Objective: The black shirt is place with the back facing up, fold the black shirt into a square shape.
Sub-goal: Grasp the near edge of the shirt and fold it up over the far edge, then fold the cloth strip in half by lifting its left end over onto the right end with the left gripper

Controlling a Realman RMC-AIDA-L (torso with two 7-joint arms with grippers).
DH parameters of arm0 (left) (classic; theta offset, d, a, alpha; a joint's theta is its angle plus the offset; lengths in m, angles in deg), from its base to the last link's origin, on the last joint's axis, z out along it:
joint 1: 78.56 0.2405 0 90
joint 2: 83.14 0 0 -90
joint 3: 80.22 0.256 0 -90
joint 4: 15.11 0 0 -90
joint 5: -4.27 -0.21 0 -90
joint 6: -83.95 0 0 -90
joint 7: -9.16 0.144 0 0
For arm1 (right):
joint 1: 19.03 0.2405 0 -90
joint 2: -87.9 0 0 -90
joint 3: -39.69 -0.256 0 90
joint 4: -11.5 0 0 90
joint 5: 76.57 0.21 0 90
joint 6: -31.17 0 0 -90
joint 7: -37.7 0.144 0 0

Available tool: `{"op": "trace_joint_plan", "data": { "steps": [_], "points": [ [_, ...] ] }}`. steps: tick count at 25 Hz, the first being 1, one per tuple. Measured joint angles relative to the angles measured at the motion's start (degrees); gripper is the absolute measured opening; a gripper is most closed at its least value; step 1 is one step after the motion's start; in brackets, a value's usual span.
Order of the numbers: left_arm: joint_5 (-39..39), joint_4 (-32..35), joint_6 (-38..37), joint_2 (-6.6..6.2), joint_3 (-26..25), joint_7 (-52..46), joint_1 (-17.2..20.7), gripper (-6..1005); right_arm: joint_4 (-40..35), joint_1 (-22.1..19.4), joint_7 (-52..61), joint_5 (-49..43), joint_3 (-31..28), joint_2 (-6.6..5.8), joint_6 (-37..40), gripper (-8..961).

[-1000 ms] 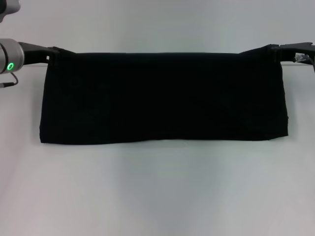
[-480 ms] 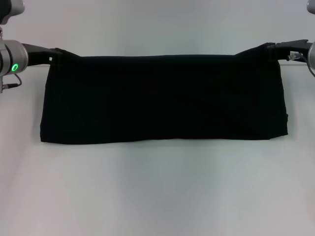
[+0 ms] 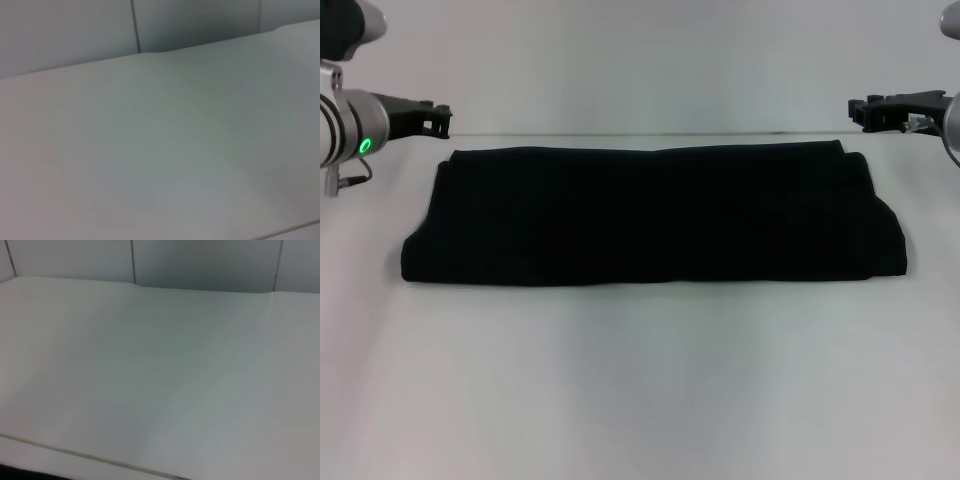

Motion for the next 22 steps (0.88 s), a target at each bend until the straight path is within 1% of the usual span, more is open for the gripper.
{"op": "trace_joint_plan", "data": {
  "steps": [1, 4, 5, 6, 8, 9, 11, 12, 15, 17, 19, 22],
  "points": [
    [-0.01, -0.7, 1.29, 0.07, 0.09, -0.07, -0.02, 23, -0.25, -0.25, 0.14, 0.07, -0.12, 0.0, 0.0, 118],
    [0.0, -2.12, 4.47, 0.32, -0.05, -0.13, -0.03, 181, -0.9, -0.99, 0.14, 0.34, -0.48, -0.19, 0.08, 239],
    [0.0, -2.12, 4.47, 0.32, -0.05, -0.13, -0.03, 214, -1.22, -1.23, 0.14, 0.51, -0.47, -0.28, 0.11, 288],
    [0.27, -2.42, 6.51, 0.43, -0.47, -1.18, 0.37, 246, -1.54, -1.4, 0.14, 0.7, -0.39, -0.36, 0.43, 336],
    [0.23, -2.34, 6.7, 0.44, -0.51, -2.47, 0.63, 312, -1.95, -1.73, 0.15, 0.97, -0.19, -0.56, 1.8, 434],
    [0.15, -1.98, 6.46, 0.44, -0.54, -3.54, 0.92, 344, -2.2, -1.92, 0.27, 0.98, -0.17, -0.7, 3.28, 443],
    [-0.01, -0.35, 3.68, 0.44, -0.55, -5.86, 1.98, 425, -3.59, -2.77, 1.7, 0.99, -0.16, -1.05, 7.88, 461],
    [-0.05, 0.84, 1.67, 0.43, -0.56, -6.85, 2.57, 473, -4.59, -3.32, 2.98, 0.99, -0.25, -1.26, 11.15, 470],
    [0.04, 8.1, -12.46, 0.48, -0.11, -11.07, 6.01, 616, -8.24, -5.81, 6.28, 1.33, -0.54, -1.86, 20.81, 498],
    [0.2, 12.13, -20.56, 0.62, 0.06, -12.55, 7.94, 656, -10.48, -7.74, 7.66, 2.15, -0.61, -2.16, 26.62, 516],
    [0.29, 16.96, -28.31, 1.07, 0.03, -14.03, 10.1, 697, -11.87, -9.99, 8.41, 3.56, -0.66, -2.73, 32.12, 534],
    [0.17, 22.56, -34.86, 2.05, 0.15, -16.4, 12.76, 757, -12.15, -12.15, 9.55, 4.38, -0.68, -3.78, 36.72, 531]
  ]
}}
